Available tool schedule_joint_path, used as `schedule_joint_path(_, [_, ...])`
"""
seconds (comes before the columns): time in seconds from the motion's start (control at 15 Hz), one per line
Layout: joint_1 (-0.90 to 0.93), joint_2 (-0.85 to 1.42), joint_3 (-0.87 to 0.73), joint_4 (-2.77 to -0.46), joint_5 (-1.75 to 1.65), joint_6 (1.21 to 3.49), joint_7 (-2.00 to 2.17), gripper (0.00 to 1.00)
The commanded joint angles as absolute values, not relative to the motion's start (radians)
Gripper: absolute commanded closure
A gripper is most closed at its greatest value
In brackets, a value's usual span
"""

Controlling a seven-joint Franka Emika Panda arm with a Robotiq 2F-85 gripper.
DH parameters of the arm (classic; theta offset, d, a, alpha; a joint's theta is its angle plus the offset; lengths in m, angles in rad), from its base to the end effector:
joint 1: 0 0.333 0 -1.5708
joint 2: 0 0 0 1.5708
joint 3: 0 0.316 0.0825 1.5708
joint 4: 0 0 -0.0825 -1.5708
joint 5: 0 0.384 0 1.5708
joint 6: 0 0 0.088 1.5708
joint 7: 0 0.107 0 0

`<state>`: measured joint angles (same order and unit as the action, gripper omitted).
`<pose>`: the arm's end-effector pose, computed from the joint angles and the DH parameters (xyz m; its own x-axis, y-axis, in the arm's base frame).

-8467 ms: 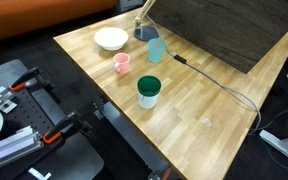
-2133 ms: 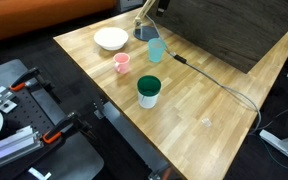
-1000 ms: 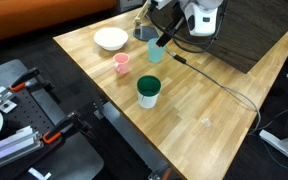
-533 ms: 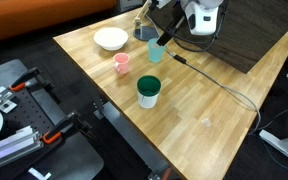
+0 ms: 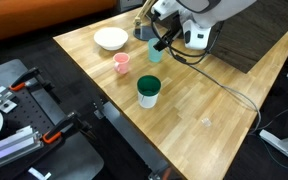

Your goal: Pick up the blue cup and pour the water in the white bowl

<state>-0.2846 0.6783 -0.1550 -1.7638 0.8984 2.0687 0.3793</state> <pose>0.5903 -0.2265 0.1680 0.2258 -0.7892 -0.5711 -0.9634 -0.0942 -0.2508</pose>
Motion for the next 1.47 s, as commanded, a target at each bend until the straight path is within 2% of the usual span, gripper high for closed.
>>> schedule_joint_path(0.0, [-0.313,0.741,-0.15,-1.677,0.928,1.987,0.407,0.0])
schedule_joint_path(1.4, [-0.325,0.921,-0.149,-1.492,0.93,1.835,0.49,0.0])
